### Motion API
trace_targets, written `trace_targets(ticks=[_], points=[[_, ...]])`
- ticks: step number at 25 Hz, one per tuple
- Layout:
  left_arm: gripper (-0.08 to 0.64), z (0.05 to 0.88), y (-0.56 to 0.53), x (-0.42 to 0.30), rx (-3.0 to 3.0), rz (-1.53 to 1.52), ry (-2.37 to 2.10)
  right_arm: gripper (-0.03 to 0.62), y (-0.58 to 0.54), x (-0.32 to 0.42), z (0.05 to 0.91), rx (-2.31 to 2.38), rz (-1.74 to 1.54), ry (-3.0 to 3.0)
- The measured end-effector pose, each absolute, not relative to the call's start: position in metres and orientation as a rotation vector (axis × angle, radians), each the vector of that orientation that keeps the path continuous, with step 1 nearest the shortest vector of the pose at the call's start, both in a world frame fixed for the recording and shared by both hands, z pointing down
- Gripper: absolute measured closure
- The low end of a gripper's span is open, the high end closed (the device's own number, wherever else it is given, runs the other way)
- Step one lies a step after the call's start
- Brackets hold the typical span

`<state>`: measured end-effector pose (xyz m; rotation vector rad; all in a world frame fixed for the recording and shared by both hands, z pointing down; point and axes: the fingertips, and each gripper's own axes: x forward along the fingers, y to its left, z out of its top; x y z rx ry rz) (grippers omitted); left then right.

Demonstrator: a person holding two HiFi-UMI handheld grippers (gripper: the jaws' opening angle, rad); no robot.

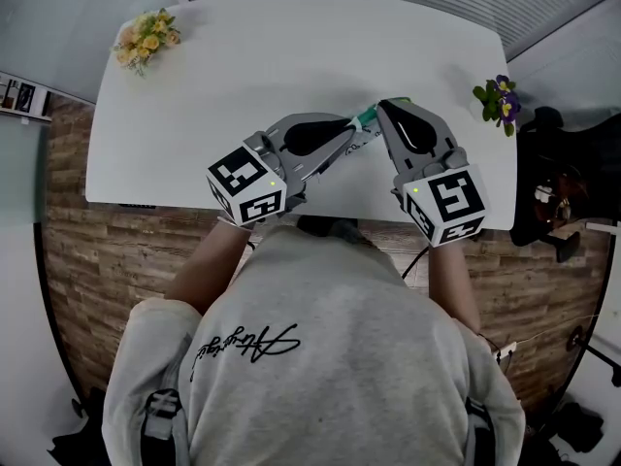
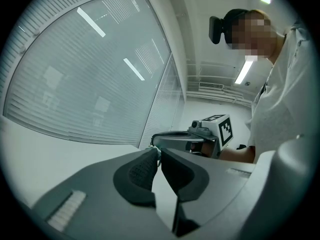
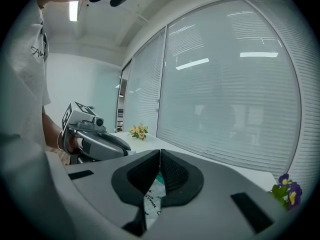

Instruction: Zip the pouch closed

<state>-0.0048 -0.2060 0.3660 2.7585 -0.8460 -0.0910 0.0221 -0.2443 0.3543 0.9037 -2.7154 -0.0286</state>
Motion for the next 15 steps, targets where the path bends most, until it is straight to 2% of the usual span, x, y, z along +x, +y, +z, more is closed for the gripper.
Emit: trace_targets(ticks=[15], points=[[0.540, 0.355, -0.204, -0.001, 2.789, -0.082, -0.828, 0.586, -0.258, 0.033, 0.353, 0.994, -0.053, -2.671]])
